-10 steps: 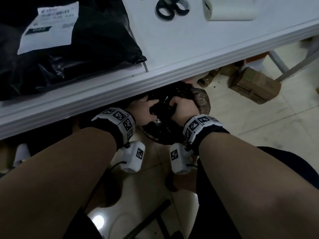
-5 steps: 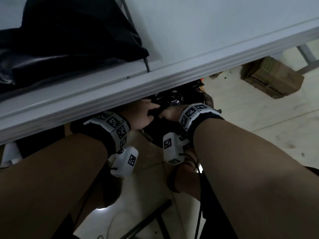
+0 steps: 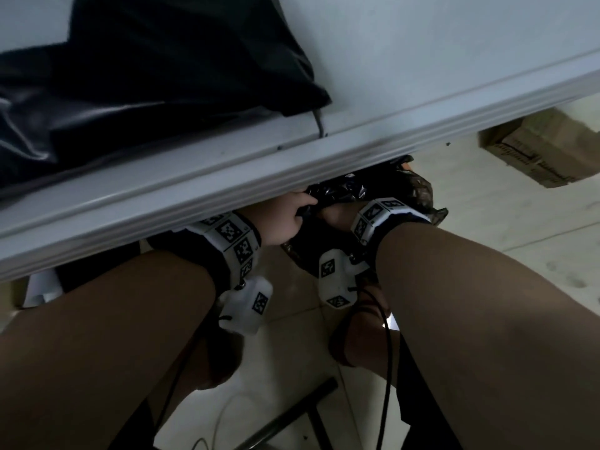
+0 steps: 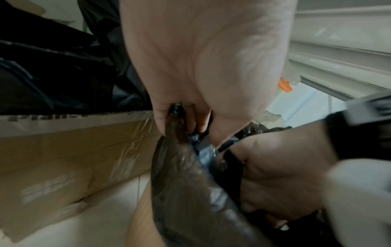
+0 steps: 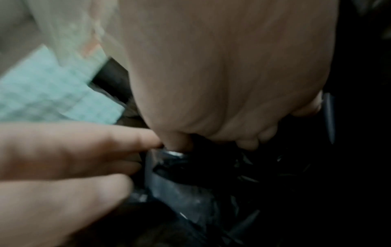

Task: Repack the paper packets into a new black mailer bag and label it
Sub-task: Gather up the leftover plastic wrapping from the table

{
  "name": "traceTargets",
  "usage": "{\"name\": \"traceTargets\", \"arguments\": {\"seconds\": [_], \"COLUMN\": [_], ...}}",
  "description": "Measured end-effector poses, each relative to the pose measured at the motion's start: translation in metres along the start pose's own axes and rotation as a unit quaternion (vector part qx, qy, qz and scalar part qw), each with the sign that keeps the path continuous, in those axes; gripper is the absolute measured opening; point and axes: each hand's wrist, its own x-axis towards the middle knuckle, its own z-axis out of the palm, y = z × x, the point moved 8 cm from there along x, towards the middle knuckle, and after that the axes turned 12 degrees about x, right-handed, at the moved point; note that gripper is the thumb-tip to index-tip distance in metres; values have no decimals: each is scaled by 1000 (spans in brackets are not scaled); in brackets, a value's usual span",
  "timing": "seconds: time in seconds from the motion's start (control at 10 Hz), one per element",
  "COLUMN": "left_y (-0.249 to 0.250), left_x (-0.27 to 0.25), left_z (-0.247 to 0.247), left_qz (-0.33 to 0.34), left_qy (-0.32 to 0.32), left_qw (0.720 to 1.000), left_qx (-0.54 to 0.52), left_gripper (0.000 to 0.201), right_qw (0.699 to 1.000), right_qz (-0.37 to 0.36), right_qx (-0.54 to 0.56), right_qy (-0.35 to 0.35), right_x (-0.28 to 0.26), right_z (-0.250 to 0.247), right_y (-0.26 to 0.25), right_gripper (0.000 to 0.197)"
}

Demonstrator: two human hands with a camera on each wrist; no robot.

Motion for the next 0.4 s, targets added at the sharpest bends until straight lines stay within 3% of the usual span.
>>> {"name": "traceTargets", "arguments": {"seconds": [0.2,0.4], "left_y": [9,18], "left_x": [-12,-41], "left_z": [-17,-40], "left_qz": [-15,-30], "left_qy": [31,50], "left_qw": [999,998], "left_qx": [-6,-34], "left_gripper": [42,46], "right_qw": [999,986], "right_qz": [12,1], "right_qx": [31,109], "right_qy": [17,125], "right_x": [-38,-74], "right_z": [-13,-49], "right_y": [-9,-7], "right_gripper": [41,40]}}
